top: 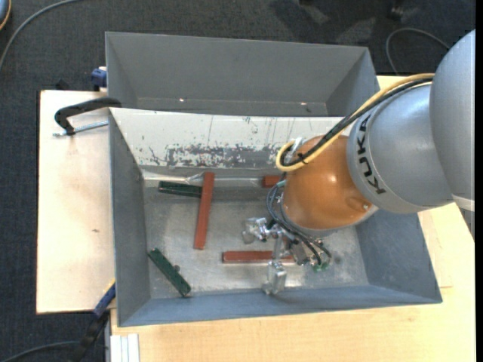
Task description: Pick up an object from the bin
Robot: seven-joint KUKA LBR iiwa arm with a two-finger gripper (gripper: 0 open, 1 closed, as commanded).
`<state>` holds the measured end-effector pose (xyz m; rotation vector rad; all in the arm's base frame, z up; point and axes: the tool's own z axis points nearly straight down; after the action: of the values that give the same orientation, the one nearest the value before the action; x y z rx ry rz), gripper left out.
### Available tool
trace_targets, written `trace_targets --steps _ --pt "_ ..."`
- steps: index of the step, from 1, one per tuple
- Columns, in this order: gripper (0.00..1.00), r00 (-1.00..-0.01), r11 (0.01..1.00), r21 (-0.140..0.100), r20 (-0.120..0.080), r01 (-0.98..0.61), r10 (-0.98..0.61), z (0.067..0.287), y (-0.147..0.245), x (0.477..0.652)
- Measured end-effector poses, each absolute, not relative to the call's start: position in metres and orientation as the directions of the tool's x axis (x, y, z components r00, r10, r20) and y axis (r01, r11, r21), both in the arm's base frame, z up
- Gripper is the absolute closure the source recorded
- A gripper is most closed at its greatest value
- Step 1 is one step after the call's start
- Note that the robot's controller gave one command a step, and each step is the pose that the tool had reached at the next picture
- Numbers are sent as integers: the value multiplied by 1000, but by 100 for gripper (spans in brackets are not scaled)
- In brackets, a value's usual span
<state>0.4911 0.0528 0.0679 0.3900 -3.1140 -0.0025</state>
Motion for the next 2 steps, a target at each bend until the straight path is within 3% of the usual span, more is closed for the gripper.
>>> trace_targets --steps 1,2 --pt "0 -959 959 0 -9 -283 -283 102 58 505" --pt "0 -988 988 1 -3 -155 -155 109 49 498"
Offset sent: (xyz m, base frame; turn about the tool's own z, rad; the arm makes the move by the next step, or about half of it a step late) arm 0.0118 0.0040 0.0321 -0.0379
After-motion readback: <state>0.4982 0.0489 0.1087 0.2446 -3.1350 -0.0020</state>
